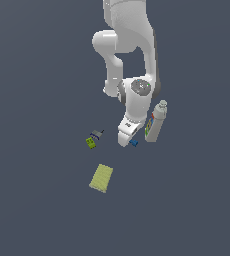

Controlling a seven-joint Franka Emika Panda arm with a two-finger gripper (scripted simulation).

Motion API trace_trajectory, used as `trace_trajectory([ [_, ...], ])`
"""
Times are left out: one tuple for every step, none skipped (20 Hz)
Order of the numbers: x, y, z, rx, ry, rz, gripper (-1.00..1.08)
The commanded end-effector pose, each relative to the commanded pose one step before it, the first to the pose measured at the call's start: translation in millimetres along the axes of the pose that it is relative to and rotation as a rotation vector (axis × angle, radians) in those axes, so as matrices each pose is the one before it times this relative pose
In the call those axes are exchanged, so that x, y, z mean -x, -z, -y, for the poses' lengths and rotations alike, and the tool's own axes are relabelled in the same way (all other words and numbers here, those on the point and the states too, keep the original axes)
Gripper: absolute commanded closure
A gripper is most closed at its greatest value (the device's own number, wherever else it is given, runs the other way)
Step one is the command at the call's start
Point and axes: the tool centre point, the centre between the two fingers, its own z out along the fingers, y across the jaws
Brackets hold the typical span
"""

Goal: Pick up a designated object from a clutter of objects.

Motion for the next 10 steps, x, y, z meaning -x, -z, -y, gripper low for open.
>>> trace_trajectory([
  [0.94, -4.55, 3.81, -0.00073, 0.02320, -0.00098, -0.92],
  [0.21, -0.95, 0.82, -0.00031, 0.00452, -0.00006, -0.92],
  [0.11, -0.57, 0.51, -0.00019, 0.00276, -0.00004, -0.92],
  [0.02, -0.19, 0.19, -0.00007, 0.00097, -0.00001, -0.92],
  [-0.10, 0.86, -0.71, -0.00033, -0.00556, 0.00069, -0.92],
  [0.02, -0.27, 0.00, 0.00000, 0.00000, 0.00000, -0.92],
  [0.06, -0.81, 0.01, 0.00000, 0.00000, 0.00000, -0.92],
  [0.10, -1.34, 0.01, 0.00000, 0.00000, 0.00000, -0.92],
  [-0.09, -1.85, 0.24, 0.00001, 0.00069, -0.00005, -0.92],
  [0.17, -2.40, 0.01, 0.00000, 0.00000, 0.00000, -0.92],
])
